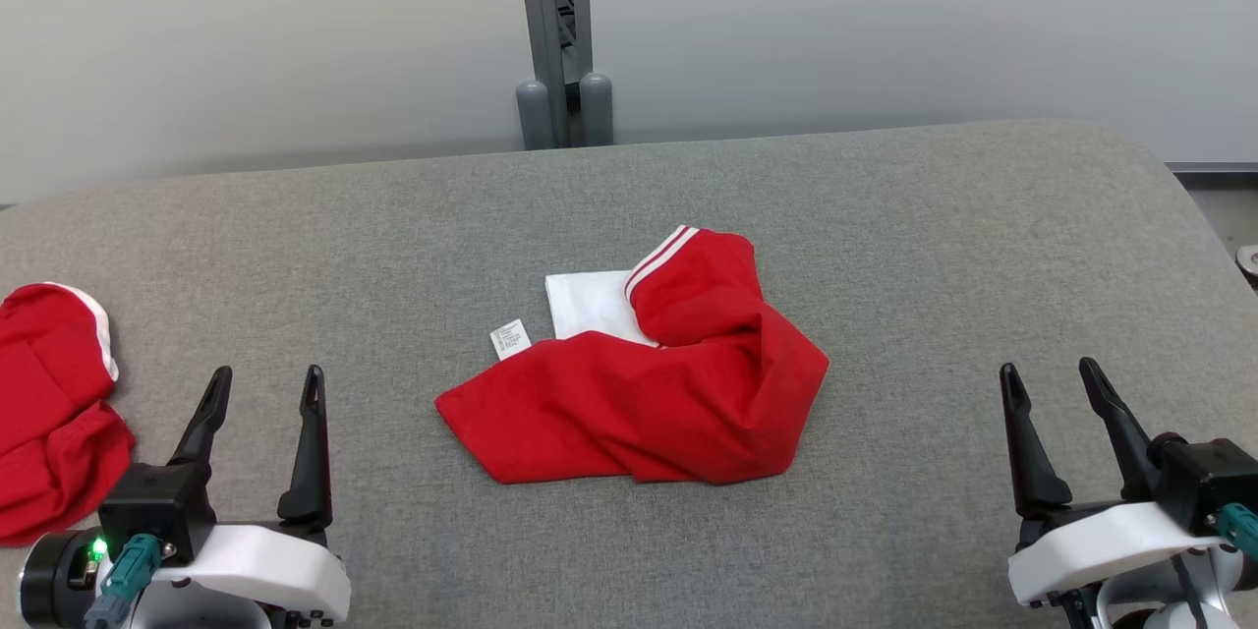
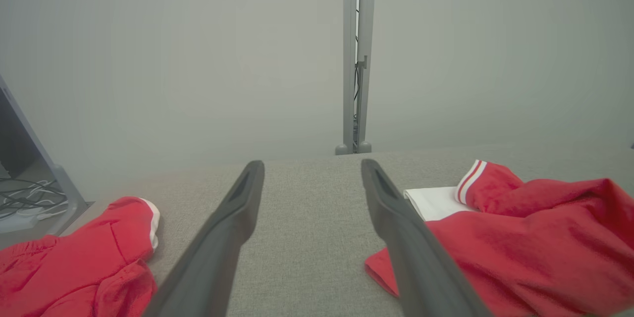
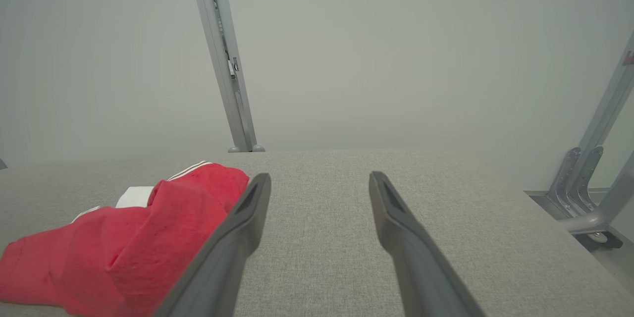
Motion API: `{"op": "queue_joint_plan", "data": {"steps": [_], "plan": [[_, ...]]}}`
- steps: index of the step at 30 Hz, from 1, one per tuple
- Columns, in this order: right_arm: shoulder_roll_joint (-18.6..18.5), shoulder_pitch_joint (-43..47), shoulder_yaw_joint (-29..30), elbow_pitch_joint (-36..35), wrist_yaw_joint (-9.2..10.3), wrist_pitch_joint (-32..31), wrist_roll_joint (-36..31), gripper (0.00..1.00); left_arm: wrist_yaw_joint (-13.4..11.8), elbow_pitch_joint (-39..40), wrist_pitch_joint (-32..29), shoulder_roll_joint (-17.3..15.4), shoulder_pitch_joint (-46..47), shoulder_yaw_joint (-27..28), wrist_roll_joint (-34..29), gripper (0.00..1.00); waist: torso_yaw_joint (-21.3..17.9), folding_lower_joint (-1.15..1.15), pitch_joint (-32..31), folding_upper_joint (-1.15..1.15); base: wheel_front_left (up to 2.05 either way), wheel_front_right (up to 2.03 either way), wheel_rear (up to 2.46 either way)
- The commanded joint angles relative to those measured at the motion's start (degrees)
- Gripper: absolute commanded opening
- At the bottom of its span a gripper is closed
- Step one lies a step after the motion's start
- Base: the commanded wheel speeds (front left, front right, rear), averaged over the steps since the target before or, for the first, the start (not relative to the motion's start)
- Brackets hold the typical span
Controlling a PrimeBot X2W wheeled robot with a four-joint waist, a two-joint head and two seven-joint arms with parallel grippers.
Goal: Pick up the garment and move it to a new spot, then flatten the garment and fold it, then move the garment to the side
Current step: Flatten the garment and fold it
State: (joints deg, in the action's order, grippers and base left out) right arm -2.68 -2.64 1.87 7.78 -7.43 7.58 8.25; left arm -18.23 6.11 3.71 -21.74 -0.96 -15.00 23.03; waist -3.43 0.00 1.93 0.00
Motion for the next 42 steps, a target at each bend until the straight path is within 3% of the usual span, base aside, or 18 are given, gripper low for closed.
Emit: {"op": "queue_joint_plan", "data": {"steps": [1,19,25,31,42], "plan": [[-0.38,0.60,0.30,-0.47,-0.11,-0.13,0.24,1.00,-0.37,0.23,-0.03,-0.38,-0.32,0.14,-0.14,1.00,0.05,0.00,0.05,0.00,0.00,0.00,0.00],[-0.38,-0.96,0.15,-0.75,-0.11,-0.39,0.19,1.00,0.30,-0.62,-0.58,-0.09,1.03,-0.70,1.07,1.00,1.38,0.00,1.38,0.00,0.00,0.00,0.00],[-0.38,-2.49,-1.91,-0.72,-0.11,-0.27,0.65,1.00,6.44,-6.10,-6.16,0.05,4.88,-4.68,4.52,1.00,0.08,0.00,3.83,0.00,0.00,0.00,0.00],[-0.38,-4.27,-3.15,-0.20,-0.11,0.57,1.21,1.00,13.24,-17.25,-10.41,1.33,11.26,-7.51,8.02,1.00,-2.85,0.00,6.80,0.00,0.00,0.00,0.00],[-0.37,-5.43,-3.03,1.51,-0.11,2.29,1.97,1.00,21.28,-35.04,-11.58,1.98,21.60,-8.93,10.66,1.00,-6.52,0.00,10.23,0.00,0.00,0.00,0.00]]}}
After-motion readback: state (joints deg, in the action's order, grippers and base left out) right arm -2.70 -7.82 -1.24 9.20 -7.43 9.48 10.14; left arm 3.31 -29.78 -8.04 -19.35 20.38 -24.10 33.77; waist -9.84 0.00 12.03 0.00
